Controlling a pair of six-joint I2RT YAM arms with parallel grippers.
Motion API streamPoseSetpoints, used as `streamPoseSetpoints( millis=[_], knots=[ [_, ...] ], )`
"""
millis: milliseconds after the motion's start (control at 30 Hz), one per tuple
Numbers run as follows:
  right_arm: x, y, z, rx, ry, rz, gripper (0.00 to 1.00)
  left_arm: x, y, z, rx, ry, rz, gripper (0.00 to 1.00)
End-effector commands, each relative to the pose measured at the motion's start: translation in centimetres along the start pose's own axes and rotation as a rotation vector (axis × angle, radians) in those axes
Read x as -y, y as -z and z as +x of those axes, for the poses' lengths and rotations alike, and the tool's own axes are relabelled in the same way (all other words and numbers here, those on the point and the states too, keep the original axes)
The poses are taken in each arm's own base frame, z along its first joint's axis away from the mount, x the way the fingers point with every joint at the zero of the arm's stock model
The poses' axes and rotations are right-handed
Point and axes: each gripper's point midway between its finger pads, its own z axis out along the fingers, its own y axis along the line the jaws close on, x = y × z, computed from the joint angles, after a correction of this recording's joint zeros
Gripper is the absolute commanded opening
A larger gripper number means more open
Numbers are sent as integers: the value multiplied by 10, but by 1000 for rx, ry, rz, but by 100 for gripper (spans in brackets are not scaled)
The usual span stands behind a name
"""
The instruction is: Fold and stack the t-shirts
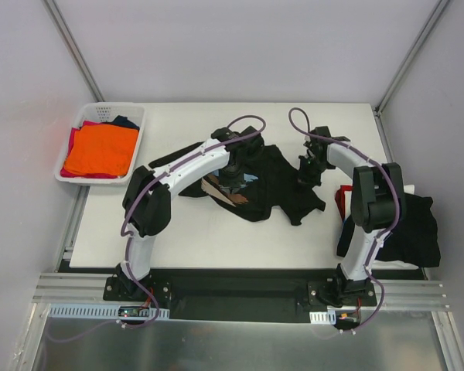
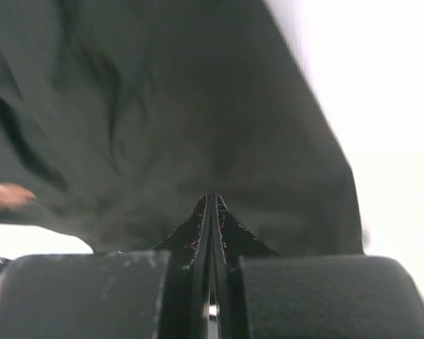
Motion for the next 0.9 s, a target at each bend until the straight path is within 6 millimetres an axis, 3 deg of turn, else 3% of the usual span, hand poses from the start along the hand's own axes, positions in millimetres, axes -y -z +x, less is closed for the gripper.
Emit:
streamPoseSetpoints(
  millis=[0,100,200,333,467,633,867],
  knots=[
    [-16,-10,-23,71,-77,-75,1,-3,-20,-13,-9,-53,-18,7],
    [-16,-13,-23,76,-87,-81,1,-6,-38,-29,-35,-4,19,7],
    [-13,-12,-10,73,-88,-76,1,-19,-59,-47,-63,68,34,7],
    [-4,-14,24,52,-93,-60,1,-33,-80,-67,-87,128,30,9],
    [-7,-13,45,45,-84,-45,1,-43,-93,-86,-90,159,23,10],
    [-30,-11,68,43,-49,-37,1,-64,-115,-105,-114,206,14,12],
    [-78,-13,132,3,37,-35,1,-78,-142,-128,-145,195,21,16]
  ],
)
